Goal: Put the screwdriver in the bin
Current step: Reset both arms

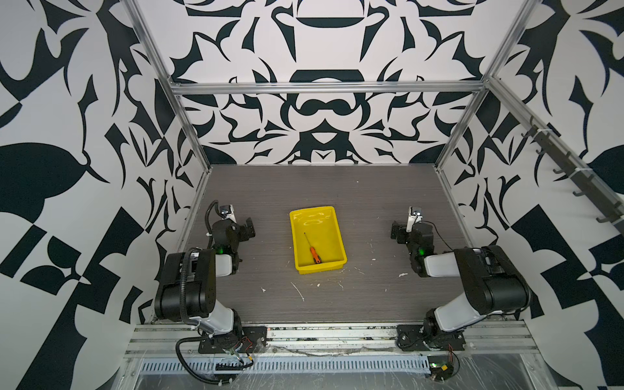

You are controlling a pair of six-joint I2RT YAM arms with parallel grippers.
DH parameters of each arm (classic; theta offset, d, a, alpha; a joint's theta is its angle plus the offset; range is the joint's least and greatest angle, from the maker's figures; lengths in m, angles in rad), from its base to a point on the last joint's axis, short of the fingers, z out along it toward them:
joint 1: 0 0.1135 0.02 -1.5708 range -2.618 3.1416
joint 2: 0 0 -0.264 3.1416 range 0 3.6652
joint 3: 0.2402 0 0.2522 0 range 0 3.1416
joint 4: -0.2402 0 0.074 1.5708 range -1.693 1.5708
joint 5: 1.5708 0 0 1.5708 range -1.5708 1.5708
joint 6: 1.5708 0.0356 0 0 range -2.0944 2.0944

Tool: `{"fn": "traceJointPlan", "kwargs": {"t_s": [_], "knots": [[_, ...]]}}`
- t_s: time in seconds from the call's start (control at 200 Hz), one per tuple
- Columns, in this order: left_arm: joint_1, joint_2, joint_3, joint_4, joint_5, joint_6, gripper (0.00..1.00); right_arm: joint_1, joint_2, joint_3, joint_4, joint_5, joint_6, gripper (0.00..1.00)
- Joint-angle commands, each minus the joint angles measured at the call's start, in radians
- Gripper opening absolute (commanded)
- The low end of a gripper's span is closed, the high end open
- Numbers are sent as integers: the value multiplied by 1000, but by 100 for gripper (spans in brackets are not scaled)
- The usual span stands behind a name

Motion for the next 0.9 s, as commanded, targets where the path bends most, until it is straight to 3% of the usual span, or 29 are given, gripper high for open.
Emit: {"fn": "traceJointPlan", "kwargs": {"t_s": [0.0,0.505,0.61,0.725,0.81,0.895], "knots": [[2,-1,-2,35,11,-4,99,0,-13,-6,47,-3,-4,100],[2,-3,-3,35,11,-5,99,1,-8,-1,45,-14,-19,100],[2,-3,-3,35,11,-4,99,0,-16,-28,89,-110,-32,100],[2,-3,-3,35,11,-5,99,-1,-25,-134,267,-275,-98,100],[2,-2,-3,36,11,-4,99,-1,2,-192,408,-226,-79,100],[3,-3,-3,37,11,-4,99,-8,2,-151,341,-191,-55,100]]}}
